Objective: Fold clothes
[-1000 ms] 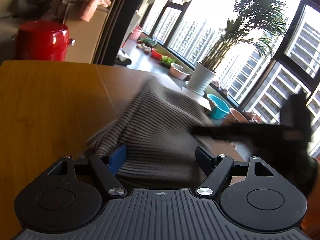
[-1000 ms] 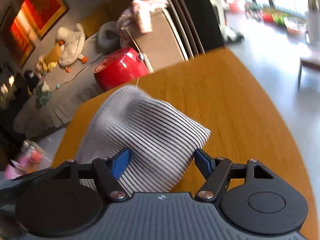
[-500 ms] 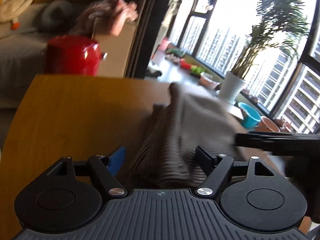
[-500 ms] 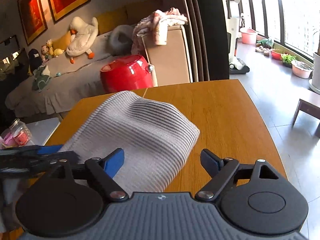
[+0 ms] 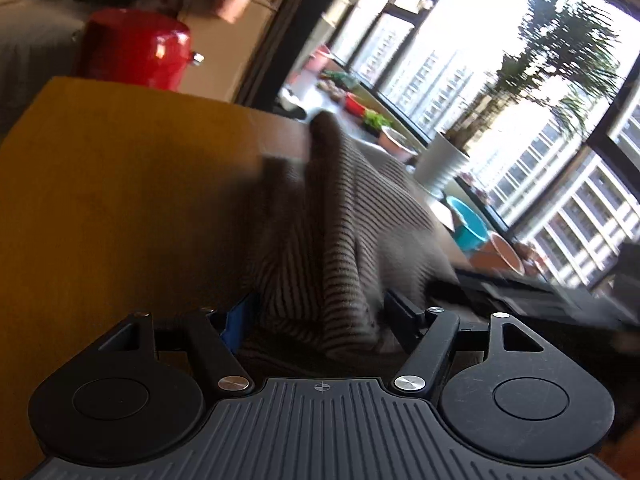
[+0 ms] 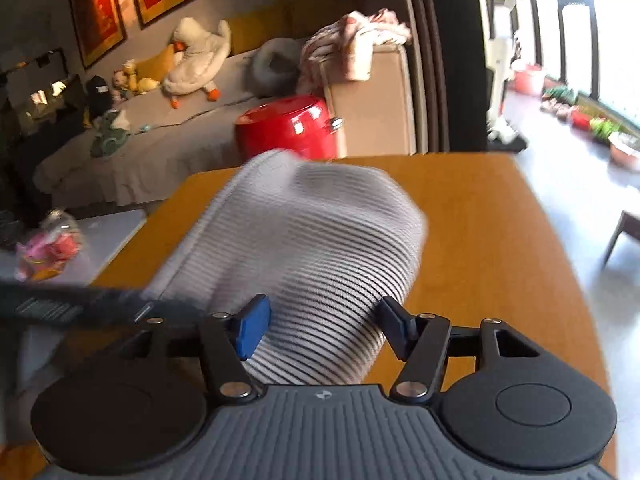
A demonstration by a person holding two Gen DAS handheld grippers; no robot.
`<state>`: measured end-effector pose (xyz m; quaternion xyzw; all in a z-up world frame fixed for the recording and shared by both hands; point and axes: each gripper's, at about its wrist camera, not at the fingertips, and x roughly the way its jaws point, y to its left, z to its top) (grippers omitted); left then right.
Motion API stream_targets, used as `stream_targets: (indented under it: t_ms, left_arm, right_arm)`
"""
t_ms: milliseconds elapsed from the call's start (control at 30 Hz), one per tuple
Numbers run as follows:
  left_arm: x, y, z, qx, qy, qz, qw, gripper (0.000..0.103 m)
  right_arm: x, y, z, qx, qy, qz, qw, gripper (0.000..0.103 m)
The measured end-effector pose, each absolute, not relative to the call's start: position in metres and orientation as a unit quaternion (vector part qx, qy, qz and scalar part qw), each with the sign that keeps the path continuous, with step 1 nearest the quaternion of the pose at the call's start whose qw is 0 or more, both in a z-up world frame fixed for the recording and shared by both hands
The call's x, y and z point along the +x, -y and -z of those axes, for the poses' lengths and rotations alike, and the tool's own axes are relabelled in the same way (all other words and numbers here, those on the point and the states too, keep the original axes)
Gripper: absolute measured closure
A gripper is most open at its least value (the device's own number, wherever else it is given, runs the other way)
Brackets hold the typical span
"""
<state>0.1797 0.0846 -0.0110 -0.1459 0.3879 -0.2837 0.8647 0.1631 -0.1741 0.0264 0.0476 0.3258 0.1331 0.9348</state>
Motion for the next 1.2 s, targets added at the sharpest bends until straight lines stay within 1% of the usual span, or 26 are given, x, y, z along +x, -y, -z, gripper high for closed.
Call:
stream_targets:
  t_ms: [133, 200, 467, 667, 733, 800, 933, 967, 1033, 1067, 1200]
  left_arm:
    - [0.169, -0.071, 0.011, -0.146, -0.397, 0.314, 0.850, 0.029]
    - [0.168, -0.067, 0.011, -0.147, -0.399, 0.321, 0.846, 0.029]
    - [0.165, -0.064, 0.010, -0.141, -0.399, 0.314, 0.850, 0.029]
    - [0.164, -0.070, 0.009, -0.141, -0.396, 0.308, 0.853, 0.029]
    - [0.162, -0.072, 0.007, -0.142, -0.394, 0.310, 0.854, 0.032]
    - [0.162, -0.079, 0.003, -0.152, -0.383, 0.313, 0.855, 0.043]
    - [0.167, -0.100, -0.006, -0.181, -0.358, 0.306, 0.863, 0.051]
    - [0.170, -0.104, -0.007, -0.190, -0.355, 0.303, 0.864, 0.054]
    - [0.176, -0.109, -0.007, -0.210, -0.351, 0.295, 0.864, 0.060]
    - [0.179, -0.112, -0.007, -0.221, -0.349, 0.290, 0.863, 0.067]
    - [0.184, -0.122, -0.002, -0.248, -0.355, 0.270, 0.860, 0.069]
  right_arm:
    - [0.183, 0.178, -0.029, 0.035, -0.319, -0.111, 0.941, 0.041]
    - [0.186, 0.179, -0.029, 0.021, -0.314, -0.107, 0.943, 0.039]
    - [0.180, 0.184, -0.027, 0.012, -0.311, -0.100, 0.945, 0.032]
    - [0.176, 0.180, -0.030, -0.015, -0.299, -0.094, 0.949, 0.031]
    - [0.172, 0.178, -0.034, -0.030, -0.290, -0.093, 0.952, 0.031]
    - [0.163, 0.175, -0.040, -0.043, -0.276, -0.098, 0.955, 0.031]
    - [0.136, 0.166, -0.053, -0.074, -0.242, -0.139, 0.957, 0.030]
    - [0.129, 0.160, -0.055, -0.085, -0.236, -0.157, 0.955, 0.028]
    - [0.115, 0.148, -0.055, -0.109, -0.223, -0.195, 0.949, 0.026]
    - [0.109, 0.141, -0.054, -0.125, -0.218, -0.211, 0.944, 0.025]
    - [0.105, 0.114, -0.036, -0.172, -0.213, -0.237, 0.932, 0.025]
